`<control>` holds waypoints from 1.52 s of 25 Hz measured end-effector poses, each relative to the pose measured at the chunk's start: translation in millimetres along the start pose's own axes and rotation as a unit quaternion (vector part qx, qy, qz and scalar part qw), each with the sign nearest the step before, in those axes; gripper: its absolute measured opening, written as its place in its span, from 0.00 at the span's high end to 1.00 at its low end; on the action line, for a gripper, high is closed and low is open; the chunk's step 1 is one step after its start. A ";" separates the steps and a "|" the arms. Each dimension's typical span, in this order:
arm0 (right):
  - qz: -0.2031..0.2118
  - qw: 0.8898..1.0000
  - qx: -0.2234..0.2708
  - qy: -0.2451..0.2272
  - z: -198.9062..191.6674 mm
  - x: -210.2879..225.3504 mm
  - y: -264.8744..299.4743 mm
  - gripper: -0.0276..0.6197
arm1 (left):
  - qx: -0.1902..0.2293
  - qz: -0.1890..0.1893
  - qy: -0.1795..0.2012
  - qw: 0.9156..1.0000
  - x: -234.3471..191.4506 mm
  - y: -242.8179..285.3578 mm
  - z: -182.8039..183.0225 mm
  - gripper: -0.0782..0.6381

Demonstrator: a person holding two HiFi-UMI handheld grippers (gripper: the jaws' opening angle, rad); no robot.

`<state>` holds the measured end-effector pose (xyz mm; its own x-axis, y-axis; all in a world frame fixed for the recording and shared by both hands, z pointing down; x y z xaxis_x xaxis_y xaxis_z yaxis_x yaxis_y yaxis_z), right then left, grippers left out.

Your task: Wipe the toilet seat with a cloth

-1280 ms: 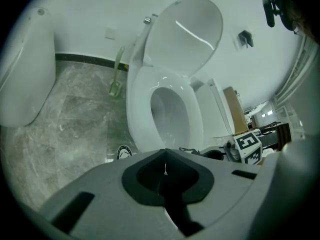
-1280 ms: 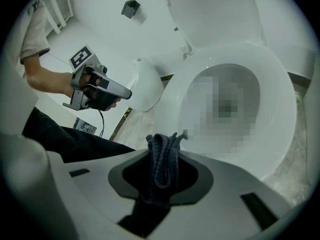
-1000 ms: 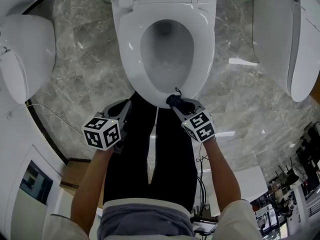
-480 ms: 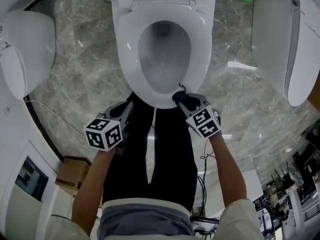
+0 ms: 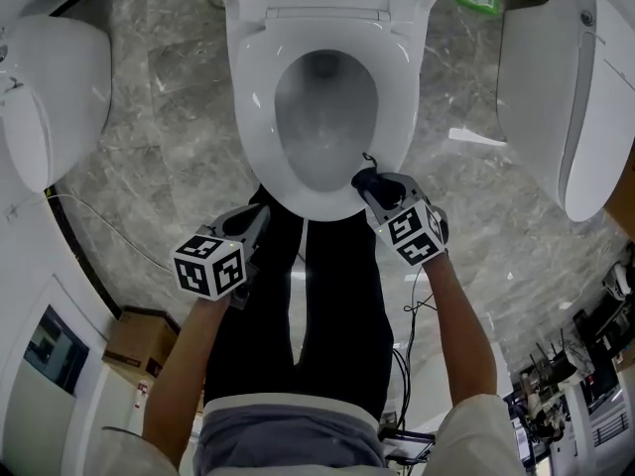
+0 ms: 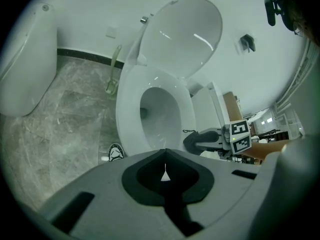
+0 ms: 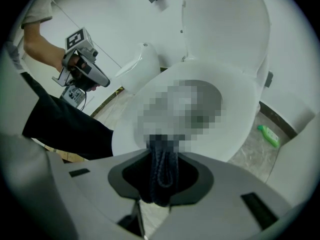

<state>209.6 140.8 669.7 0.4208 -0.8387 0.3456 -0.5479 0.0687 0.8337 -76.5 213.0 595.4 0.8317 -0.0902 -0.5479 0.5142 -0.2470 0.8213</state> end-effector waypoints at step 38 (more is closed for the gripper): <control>-0.024 0.951 -0.106 -0.289 125.7 127.0 19.5 0.82 | 0.040 0.004 -0.105 0.994 -17.7 -3.1 6.1 0.88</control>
<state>161.5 -32.3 675.8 -0.0604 -0.9962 0.0622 -0.3547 0.0797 0.9316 -94.1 209.5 601.6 0.7690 -0.2903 -0.5695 0.4828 -0.3202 0.8151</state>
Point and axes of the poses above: the fingertips, and each gripper's own axes: y forward along the fingers, x to its right, z out of its top, the point moved 10 cm from there along -y, backward along the fingers, and after that the axes turned 3 degrees about x, right-handed, at the moved point
